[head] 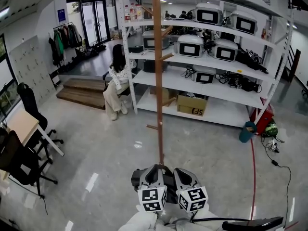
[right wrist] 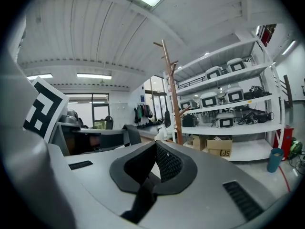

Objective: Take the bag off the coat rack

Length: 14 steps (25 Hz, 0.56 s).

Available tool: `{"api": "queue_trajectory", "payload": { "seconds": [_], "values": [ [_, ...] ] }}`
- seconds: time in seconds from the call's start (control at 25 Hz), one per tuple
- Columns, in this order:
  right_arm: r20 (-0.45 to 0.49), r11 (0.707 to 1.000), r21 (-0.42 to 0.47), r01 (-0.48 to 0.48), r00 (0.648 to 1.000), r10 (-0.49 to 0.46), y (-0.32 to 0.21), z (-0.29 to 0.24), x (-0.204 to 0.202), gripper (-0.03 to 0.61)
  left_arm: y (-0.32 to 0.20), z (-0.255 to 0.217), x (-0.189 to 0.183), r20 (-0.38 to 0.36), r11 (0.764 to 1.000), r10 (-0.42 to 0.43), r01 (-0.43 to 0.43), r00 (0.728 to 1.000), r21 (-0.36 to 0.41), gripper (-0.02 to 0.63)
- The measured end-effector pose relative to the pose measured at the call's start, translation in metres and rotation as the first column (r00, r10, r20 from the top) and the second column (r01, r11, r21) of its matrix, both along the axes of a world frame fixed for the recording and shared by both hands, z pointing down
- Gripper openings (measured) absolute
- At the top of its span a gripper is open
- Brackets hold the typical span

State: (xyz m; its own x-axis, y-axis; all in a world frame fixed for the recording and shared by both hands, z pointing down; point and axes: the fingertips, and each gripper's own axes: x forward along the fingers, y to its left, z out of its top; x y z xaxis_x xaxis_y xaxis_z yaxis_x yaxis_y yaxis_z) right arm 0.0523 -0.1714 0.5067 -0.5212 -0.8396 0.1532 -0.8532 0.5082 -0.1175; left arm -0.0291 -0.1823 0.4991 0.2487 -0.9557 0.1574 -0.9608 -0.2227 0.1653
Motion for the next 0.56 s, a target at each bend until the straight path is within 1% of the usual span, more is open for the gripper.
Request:
{"api": "queue_trajectory", "payload": {
  "seconds": [0.56],
  "values": [
    [-0.009, 1.0, -0.003, -0.008, 1.0, 0.008, 0.0005, -0.0003, 0.0077, 0.011, -0.0003, -0.0001, 0.0057, 0.007, 1.0, 0.011, -0.011, 1.0, -0.008, 0.026]
  ]
}}
